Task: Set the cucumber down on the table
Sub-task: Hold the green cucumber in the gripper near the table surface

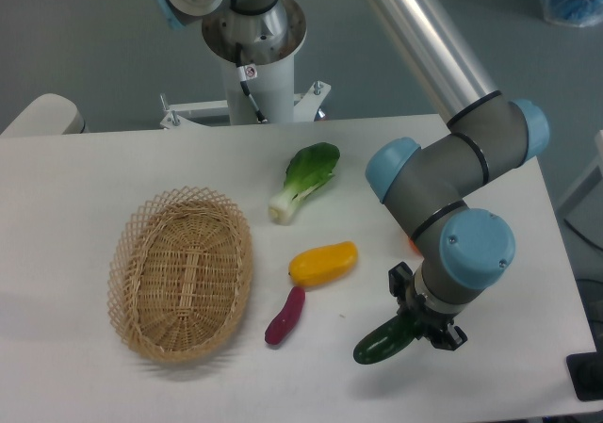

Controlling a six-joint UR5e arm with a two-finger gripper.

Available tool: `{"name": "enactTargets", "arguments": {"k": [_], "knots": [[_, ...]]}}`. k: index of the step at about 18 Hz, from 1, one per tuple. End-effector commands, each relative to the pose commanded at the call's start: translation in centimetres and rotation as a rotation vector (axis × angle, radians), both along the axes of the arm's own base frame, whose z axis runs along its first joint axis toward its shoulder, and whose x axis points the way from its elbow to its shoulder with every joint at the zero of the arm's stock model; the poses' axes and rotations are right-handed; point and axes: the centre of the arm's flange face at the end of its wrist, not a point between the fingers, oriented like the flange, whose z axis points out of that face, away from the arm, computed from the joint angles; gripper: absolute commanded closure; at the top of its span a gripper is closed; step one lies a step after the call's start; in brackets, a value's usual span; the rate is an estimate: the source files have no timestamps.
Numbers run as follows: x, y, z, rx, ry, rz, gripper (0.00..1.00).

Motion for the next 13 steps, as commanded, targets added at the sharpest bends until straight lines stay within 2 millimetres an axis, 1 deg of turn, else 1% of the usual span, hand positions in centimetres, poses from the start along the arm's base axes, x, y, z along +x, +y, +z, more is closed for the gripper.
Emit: {"name": "enactTargets", "arguments": {"k": [8,13], "knots": [[0.1,-0.2,0.0,-0.010,0.001,-0.008,0.87],[0.6,-2.0,0.2,-0.054,0.003,-0.020,0.89]]}}
